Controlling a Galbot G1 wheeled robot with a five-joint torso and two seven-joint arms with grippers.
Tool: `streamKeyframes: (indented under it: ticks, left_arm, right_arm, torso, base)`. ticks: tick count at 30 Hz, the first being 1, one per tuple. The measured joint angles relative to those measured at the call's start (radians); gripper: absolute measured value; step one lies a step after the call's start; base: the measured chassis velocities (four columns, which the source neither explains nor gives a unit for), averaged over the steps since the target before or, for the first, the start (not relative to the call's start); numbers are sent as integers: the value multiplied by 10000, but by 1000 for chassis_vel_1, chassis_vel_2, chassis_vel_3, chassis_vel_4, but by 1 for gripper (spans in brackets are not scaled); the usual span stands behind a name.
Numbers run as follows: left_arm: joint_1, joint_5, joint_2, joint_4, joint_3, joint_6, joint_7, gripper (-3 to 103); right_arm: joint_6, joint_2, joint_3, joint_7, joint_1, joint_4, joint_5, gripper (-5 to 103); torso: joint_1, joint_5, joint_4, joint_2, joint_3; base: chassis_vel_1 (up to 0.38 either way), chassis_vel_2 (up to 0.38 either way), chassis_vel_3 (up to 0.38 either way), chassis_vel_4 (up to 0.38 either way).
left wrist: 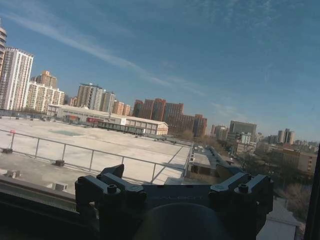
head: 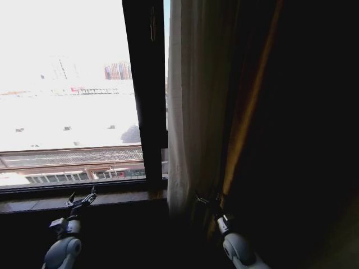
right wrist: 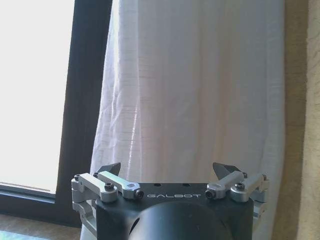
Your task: Open the curtains by pulling them apart, changing their state from closed to fully open.
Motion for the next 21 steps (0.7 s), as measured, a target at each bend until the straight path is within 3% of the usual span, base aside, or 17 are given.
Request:
streamKeyframes:
  ticks: [8, 21]
  left_arm:
    - [-1, 0, 0, 0, 0, 0, 0, 100]
    - [0, 0, 0, 1, 0, 0, 0, 100]
  right_arm:
    - [4, 1, 0, 0, 1, -4, -1, 100]
    - [14, 2, -2, 0, 3, -8, -2, 100]
  torso:
    - [0, -2, 0, 0, 0]
    - [1, -3, 5, -2, 1]
  base:
    - [307, 215, -307, -213]
    - [364, 338, -366, -321]
